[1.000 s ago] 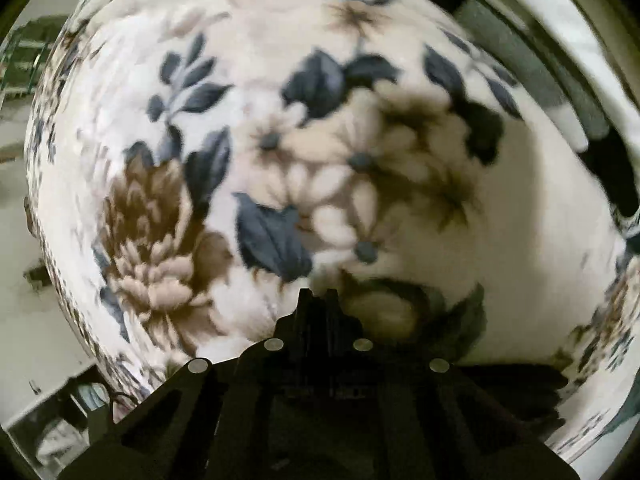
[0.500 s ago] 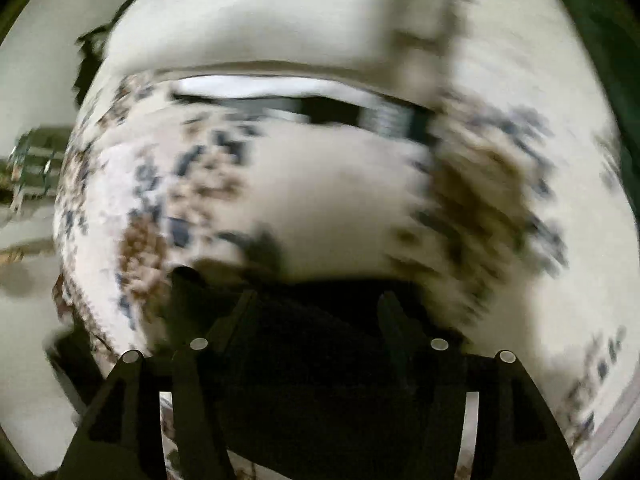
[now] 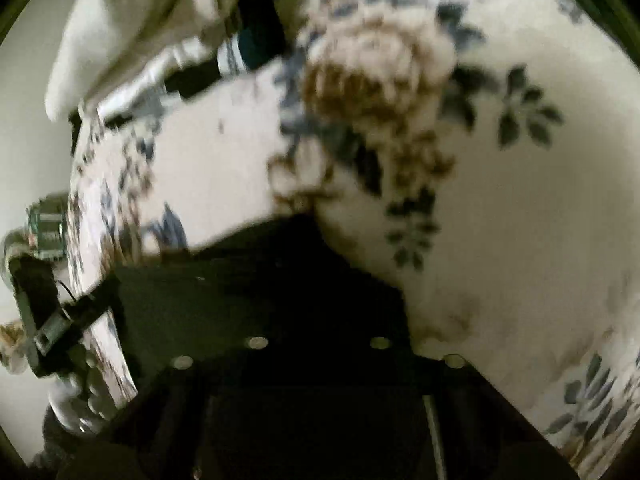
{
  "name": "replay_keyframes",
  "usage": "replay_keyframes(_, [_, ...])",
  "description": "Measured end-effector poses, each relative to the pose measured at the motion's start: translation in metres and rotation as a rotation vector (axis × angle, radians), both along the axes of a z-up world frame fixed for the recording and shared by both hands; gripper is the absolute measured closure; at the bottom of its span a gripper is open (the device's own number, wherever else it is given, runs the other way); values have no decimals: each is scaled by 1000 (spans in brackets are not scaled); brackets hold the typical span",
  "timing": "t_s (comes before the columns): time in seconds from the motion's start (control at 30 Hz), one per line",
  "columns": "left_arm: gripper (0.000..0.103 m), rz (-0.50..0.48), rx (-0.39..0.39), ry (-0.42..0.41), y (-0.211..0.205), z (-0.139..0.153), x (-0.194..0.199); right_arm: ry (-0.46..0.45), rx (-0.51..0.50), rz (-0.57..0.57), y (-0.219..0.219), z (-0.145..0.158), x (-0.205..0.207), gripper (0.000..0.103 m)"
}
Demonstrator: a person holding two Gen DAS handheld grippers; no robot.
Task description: Fold small clothes
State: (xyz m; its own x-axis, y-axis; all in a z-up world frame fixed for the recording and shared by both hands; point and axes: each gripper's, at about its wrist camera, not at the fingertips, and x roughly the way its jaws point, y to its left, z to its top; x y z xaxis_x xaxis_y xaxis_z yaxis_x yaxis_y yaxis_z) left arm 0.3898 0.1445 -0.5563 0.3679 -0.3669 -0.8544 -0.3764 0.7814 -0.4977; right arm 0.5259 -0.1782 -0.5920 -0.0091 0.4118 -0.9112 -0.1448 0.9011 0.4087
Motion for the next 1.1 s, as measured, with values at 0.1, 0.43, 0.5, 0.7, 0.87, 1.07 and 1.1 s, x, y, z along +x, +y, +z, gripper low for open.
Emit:
replay_keyframes(0.1, [42,-1,4,6,-1,1,0,-61,-29,-29,-1,12,11,91])
replay_keyframes(0.43, [42,30,75,41,-10,29,-62,112,36,-110,-71,20,-14,56])
replay_keyframes(0.5, [42,24,121,83,-16,29,-96,163,56,-136,-94,24,-41,56])
replay_keyframes(0.7, [42,75,127,286,-28,-18,-183,318,94,-225,-120,-2,-106,56])
replay_keyframes(0.87, [12,109,96,270,-33,-35,-179,234,32,-281,-114,-7,-132,94])
replay_keyframes(1.07, [0,108,102,296,-39,-46,-164,63,-34,-336,-126,48,-156,96])
replay_keyframes(1.1, [0,114,104,291,-40,-46,-164,63,-55,-324,-126,48,-156,97])
